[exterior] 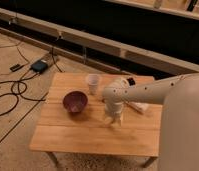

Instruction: Drag the pepper across the table

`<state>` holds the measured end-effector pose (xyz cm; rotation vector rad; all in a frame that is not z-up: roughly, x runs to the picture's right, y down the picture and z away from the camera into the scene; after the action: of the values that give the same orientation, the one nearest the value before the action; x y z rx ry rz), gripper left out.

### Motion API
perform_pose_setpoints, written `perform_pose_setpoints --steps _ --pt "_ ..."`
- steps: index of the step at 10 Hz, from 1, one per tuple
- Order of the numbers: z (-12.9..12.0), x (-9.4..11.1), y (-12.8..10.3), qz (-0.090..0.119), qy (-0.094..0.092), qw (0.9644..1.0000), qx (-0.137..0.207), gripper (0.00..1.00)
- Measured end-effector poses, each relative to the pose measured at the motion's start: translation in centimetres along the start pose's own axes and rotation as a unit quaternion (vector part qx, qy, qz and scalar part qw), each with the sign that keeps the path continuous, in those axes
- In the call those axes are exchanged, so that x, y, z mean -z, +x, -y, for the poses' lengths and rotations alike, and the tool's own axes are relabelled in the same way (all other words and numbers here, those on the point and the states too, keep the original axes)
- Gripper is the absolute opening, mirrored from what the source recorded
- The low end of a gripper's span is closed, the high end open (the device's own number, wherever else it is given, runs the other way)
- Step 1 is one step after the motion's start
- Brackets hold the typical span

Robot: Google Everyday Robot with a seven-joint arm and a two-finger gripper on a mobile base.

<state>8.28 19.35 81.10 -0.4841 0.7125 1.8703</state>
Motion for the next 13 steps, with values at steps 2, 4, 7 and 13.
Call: perform_pose_setpoints --steps 2,4,7,13 --pt "0.2 -0.6 -0.2 -0.001 -0.003 1.0000 -0.003 0.65" --pt "0.4 -1.3 -0.6 -0.001 -0.005 1.0000 -0.006 0.65" --pt "0.9 -2.0 -1.6 -0.001 -0.007 0.9999 -0.011 0.65" --pt "0.2 -3.5 -4.0 -0.005 -0.008 1.0000 0.002 0.65"
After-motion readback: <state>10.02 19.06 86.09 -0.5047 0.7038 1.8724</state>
